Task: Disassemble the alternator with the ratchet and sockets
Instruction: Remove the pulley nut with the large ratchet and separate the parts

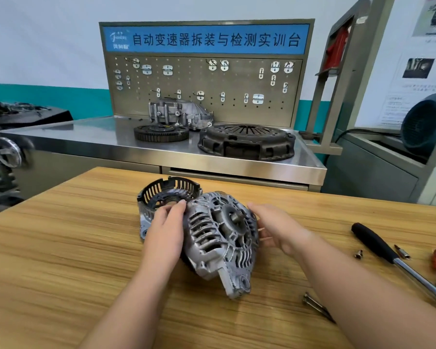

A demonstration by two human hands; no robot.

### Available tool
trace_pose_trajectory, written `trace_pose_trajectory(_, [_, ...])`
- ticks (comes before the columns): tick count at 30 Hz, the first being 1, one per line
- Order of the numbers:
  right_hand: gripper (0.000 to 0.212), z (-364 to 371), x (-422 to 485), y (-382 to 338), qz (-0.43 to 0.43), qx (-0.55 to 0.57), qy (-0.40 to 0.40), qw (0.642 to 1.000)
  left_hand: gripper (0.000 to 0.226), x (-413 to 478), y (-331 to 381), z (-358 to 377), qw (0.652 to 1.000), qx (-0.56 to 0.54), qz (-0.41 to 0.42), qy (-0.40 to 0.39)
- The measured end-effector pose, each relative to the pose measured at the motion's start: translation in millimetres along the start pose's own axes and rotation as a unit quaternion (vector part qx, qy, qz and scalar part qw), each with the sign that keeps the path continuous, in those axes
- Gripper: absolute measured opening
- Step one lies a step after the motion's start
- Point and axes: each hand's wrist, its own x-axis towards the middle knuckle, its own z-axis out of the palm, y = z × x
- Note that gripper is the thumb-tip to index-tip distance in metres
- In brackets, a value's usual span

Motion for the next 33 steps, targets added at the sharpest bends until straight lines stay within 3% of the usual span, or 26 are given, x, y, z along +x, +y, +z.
trace_pose_trajectory(2, [0.048, 5, 4, -5, 0.003, 0.011, -0.022, 1.0, 0.037, 1, 0, -2, 1.0, 0.009, -0.001, -0.004])
trace_pose_trajectory(7, [0.093, 13, 5, 0, -0.004, 0.021, -0.038, 0.999, 0.068, -26, 6, 12, 0.98, 0.112, 0.164, -0.032])
trace_pose_trajectory(10, [0.108, 8, 1, 6, -0.019, 0.04, -0.053, 0.998, 0.061, -27, 5, 15, 0.974, 0.129, 0.184, -0.016])
trace_pose_trajectory(18, [0.079, -8, -19, 10, -0.043, 0.056, -0.132, 0.989, 0.035, -23, -4, 9, 0.973, 0.067, 0.219, 0.006])
trace_pose_trajectory(26, [0.098, -6, -32, 3, -0.06, 0.072, -0.09, 0.992, 0.041, -28, -3, 8, 0.976, 0.023, 0.216, 0.01])
trace_pose_trajectory(30, [0.127, -7, -39, 0, -0.066, 0.008, -0.052, 0.996, 0.039, -31, -2, 10, 0.978, 0.019, 0.209, 0.009])
trace_pose_trajectory(33, [0.128, -8, -45, -1, -0.088, -0.02, -0.02, 0.996, 0.041, -30, -1, 12, 0.982, 0.002, 0.189, -0.005])
